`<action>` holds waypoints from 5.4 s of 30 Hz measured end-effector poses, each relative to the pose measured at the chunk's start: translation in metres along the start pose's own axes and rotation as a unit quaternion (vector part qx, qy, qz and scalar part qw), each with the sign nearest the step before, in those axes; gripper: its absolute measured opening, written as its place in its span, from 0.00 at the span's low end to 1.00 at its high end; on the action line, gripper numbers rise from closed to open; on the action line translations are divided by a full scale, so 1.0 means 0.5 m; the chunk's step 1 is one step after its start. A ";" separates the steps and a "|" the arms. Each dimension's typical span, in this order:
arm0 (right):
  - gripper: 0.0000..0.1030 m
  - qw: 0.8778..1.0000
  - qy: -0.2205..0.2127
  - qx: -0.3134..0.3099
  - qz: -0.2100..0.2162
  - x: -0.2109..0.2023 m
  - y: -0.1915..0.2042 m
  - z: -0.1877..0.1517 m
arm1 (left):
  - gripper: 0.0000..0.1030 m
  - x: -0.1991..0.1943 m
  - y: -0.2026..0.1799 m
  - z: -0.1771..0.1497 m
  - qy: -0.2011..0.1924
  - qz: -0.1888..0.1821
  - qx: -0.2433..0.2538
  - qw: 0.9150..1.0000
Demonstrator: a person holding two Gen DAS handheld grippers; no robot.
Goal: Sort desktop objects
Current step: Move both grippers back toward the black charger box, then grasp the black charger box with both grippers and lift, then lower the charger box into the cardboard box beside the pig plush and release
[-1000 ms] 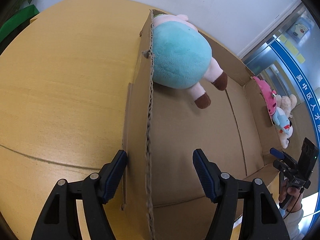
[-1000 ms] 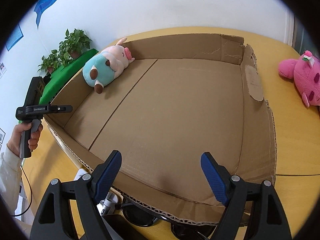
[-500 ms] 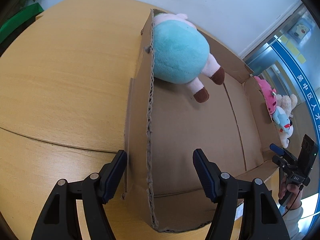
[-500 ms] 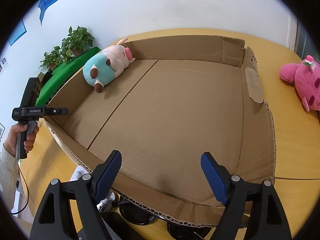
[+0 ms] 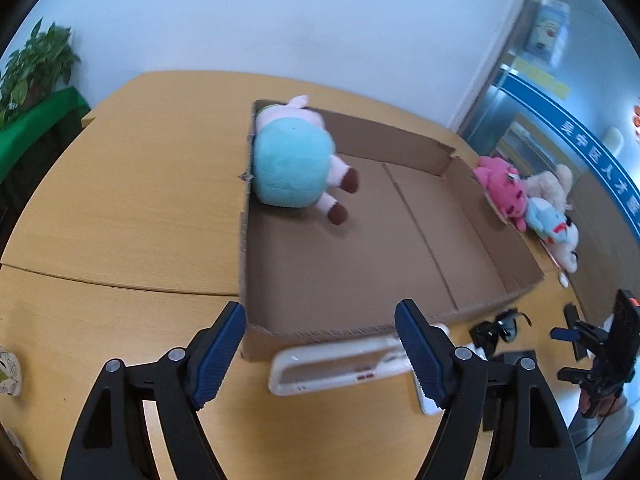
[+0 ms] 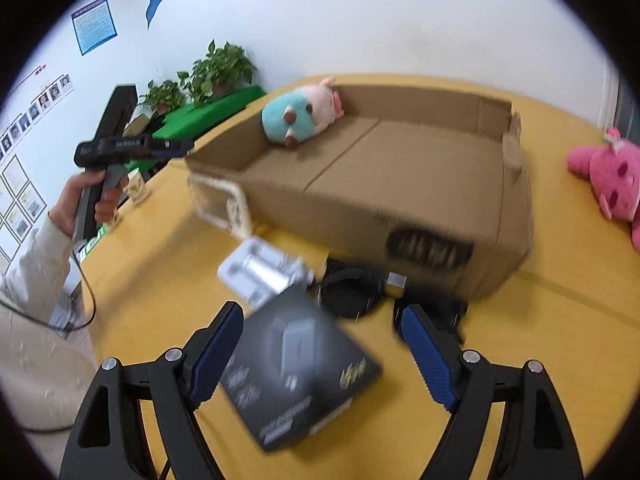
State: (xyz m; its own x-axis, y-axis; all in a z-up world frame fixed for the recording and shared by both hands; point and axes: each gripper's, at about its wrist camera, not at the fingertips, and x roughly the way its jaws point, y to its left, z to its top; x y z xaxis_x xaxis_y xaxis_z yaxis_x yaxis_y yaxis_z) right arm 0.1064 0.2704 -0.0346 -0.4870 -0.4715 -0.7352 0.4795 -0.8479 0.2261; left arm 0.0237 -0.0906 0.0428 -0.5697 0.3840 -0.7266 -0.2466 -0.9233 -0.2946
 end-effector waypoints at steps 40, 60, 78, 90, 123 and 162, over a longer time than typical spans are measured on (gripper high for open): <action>0.80 0.998 -0.045 0.033 0.007 0.000 -0.051 0.097 | 0.73 0.091 0.121 0.018 0.009 0.037 -0.096 0.995; 0.80 0.995 0.000 0.088 0.050 -0.027 -0.014 -0.098 | 0.73 -0.053 0.082 -0.024 -0.090 0.047 -0.093 0.990; 0.80 0.996 0.040 0.018 0.077 0.033 0.014 -0.112 | 0.65 0.201 -0.312 -0.168 0.140 -0.279 0.025 0.950; 0.93 0.991 0.075 -0.068 0.083 0.046 0.147 -0.171 | 0.61 0.166 -0.307 -0.245 0.173 -0.238 0.009 0.956; 0.86 0.969 -0.153 -0.190 -0.050 -0.046 0.205 0.205 | 0.57 -0.050 -0.279 0.085 -0.079 -0.152 0.076 0.982; 0.75 0.993 0.032 0.070 0.085 0.535 -0.228 0.613 | 0.52 0.560 -0.097 0.491 0.164 0.043 0.000 0.986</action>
State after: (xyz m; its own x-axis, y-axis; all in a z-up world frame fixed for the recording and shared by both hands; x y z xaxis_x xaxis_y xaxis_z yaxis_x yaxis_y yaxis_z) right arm -0.3022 0.1669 -0.0613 -0.3581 -0.5989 -0.7163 0.4428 -0.7843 0.4345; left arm -0.3165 0.0644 0.0061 -0.3052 0.2798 -0.9102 -0.2075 -0.9524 -0.2232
